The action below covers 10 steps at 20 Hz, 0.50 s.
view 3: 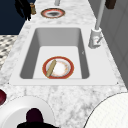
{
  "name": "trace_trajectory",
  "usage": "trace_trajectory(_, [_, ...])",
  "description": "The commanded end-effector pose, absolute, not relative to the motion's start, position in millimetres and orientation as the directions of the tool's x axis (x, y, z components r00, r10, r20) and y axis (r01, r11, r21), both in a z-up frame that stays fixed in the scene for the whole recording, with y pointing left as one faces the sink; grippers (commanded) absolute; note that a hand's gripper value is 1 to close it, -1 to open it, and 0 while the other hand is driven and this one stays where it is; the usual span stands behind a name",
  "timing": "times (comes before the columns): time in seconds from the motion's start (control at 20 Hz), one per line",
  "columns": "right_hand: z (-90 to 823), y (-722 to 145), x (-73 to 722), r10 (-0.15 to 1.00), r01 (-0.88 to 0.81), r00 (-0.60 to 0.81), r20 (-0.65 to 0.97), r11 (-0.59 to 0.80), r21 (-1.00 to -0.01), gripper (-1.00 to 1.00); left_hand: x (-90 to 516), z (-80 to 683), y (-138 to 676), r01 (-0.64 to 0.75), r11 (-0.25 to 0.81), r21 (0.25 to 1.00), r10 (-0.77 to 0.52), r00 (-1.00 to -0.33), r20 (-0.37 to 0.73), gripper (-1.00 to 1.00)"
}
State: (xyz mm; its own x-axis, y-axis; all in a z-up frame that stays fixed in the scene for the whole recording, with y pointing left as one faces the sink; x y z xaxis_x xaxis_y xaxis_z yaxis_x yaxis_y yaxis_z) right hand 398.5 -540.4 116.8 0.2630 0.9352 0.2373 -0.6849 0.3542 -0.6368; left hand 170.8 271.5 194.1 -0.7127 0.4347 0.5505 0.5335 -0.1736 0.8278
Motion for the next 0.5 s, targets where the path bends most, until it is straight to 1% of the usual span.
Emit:
trace_trajectory(0.0, [111.3,-529.8,398.5,0.966,-0.687,0.197,0.165,0.256,-0.68,-1.0,170.8,194.1,271.5,0.534,-0.174,0.828,0.435,-0.713,0.551,0.0])
trace_trajectory(0.15, [112.9,-530.3,396.6,0.974,-0.674,0.185,0.128,0.22,-0.705,-1.0,170.8,194.1,271.5,0.534,-0.174,0.828,0.435,-0.713,0.551,0.0])
trace_trajectory(0.45, [103.7,-520.2,392.8,0.976,-0.669,0.192,0.104,0.208,-0.713,-1.0,170.8,194.1,271.5,0.534,-0.174,0.828,0.435,-0.713,0.551,0.0])
